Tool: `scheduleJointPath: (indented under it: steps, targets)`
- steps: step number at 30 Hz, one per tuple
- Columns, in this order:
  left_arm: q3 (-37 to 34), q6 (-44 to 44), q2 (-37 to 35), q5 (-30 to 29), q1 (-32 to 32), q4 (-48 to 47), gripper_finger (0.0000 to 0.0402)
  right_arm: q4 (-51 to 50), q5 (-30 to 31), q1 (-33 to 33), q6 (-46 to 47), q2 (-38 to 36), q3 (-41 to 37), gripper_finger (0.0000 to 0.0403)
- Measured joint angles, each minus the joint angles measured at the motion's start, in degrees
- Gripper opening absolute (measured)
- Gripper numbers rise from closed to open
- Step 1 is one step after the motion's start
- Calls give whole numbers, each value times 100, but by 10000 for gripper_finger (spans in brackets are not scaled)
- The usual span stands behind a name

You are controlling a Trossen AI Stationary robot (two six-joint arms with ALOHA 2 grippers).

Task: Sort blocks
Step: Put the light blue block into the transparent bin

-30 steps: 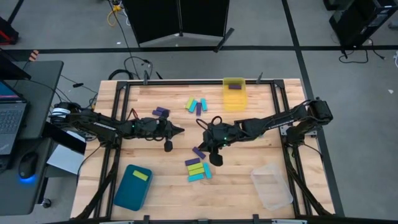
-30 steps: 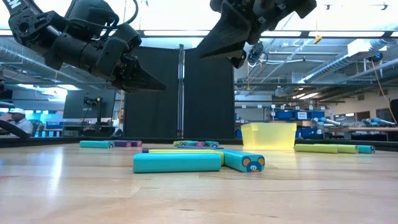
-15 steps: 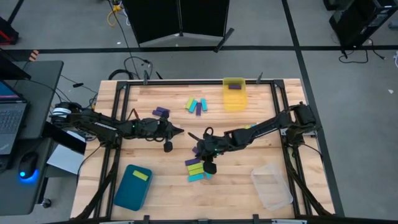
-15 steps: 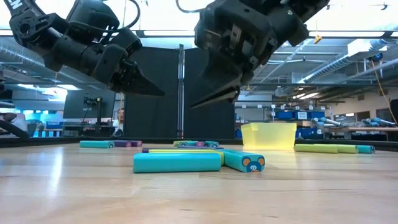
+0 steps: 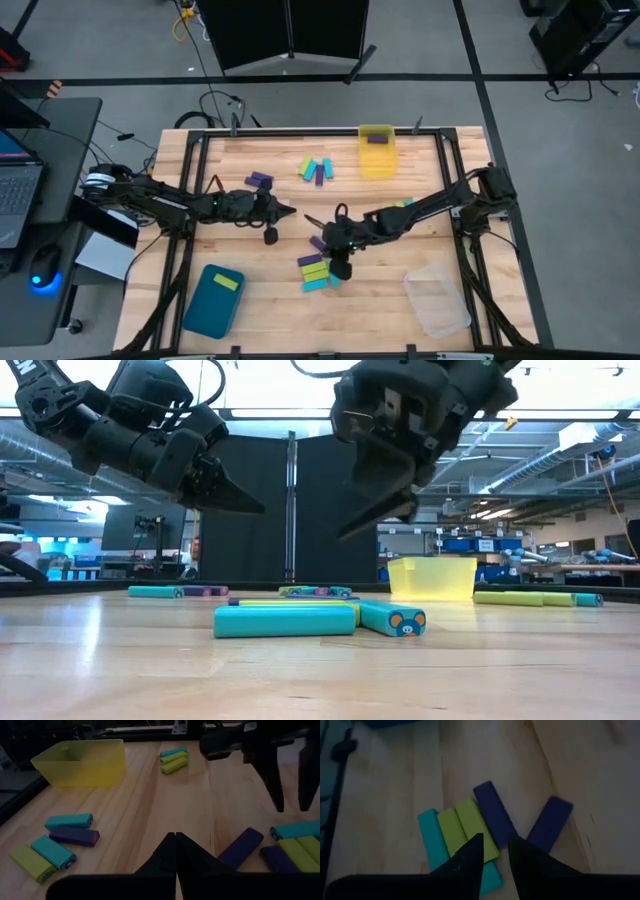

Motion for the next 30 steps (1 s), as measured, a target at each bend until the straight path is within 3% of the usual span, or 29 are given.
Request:
scheduleJointPath:
  steps: [10, 17, 24, 30]
  targets:
    - [0, -23, -2, -59, 0, 15, 6, -504, 574, 588, 2264, 51, 1, 186]
    - [0, -25, -2, -63, 0, 16, 6, -904, 1357, 789, 2858, 110, 1, 247]
    - [0, -20, -2, -70, 0, 21, 6, -704, 1373, 758, 3021, 392, 2, 240]
    - [-2, 1, -4, -104, 9, 55, 6, -568, 1096, 758, 3021, 662, 2, 197]
